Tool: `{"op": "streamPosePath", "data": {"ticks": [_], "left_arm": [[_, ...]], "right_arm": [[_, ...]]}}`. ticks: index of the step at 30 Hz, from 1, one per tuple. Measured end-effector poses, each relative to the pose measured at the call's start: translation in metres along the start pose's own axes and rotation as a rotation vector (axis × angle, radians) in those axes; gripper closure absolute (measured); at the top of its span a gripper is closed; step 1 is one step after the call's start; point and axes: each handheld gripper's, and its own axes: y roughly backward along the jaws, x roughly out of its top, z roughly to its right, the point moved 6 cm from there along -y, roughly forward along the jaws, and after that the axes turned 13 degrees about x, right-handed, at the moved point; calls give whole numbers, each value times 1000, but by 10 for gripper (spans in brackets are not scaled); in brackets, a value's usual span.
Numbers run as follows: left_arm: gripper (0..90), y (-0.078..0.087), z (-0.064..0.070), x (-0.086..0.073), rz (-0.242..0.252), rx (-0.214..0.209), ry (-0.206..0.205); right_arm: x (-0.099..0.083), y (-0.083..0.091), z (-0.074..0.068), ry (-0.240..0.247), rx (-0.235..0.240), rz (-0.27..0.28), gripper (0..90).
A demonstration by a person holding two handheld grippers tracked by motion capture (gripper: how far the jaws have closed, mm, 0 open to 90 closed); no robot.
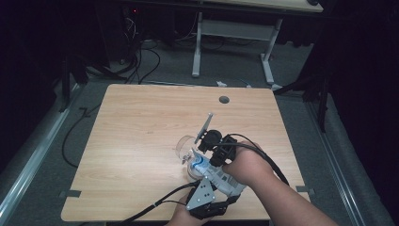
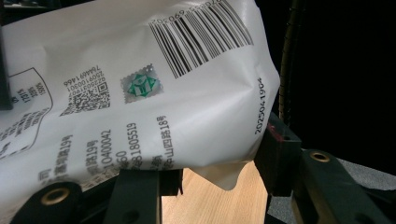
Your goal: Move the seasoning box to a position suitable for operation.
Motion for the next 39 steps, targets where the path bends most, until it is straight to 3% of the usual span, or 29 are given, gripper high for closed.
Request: {"op": "streamPosePath", "data": {"ticks": [39], "left_arm": [[547,3,2,0,8,-2,-3]], "right_arm": [[2,0,-2,0,-5,-2,900]]}}
